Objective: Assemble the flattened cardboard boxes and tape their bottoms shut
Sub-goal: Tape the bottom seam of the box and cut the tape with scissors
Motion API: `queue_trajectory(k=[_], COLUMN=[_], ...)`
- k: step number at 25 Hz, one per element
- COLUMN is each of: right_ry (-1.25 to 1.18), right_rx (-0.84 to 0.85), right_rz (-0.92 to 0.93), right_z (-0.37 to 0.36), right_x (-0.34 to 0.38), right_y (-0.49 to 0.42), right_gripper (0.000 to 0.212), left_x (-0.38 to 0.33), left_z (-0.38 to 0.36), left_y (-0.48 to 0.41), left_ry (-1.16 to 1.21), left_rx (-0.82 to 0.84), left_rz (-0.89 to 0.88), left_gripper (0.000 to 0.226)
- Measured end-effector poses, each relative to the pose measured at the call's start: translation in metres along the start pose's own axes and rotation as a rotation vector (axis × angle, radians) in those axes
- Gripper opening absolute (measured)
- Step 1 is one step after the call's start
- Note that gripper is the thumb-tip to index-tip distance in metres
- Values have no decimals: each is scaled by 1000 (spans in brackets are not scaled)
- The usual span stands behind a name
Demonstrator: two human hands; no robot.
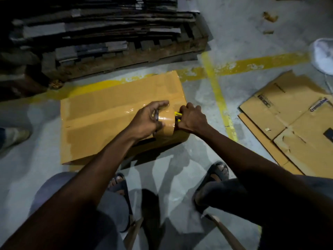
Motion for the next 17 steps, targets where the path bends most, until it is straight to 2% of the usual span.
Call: queue_trajectory(k=[3,9,14,17], right_ry=[-62,-124,-196,-199], right_rx=[-42,-134,-101,-91], right_rz=[81,180,219,269], right_z=[28,50,47,45], right_x=[-29,-78,-83,-87], right_y=[43,134,136,127], right_gripper=[58,49,58,54], left_x=[-4,-15,-23,-16], left_z=[-14,-34,-44,-40], left_y=[34,88,93,86], left_ry=[-1,81,99,63], left_rx=[70,79,144,131], left_rz=[-22,-31,-14,-12], left_gripper=[70,72,70,71])
Point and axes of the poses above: each hand's wrist, its own y-axis away from the middle knuckle, its own z-axis out of the back of the hand, x = y × z, the point moved 1 cm from there along -y, towards the middle knuckle, and after that the axes turned 10 degrees about y, right-handed, at the moved point
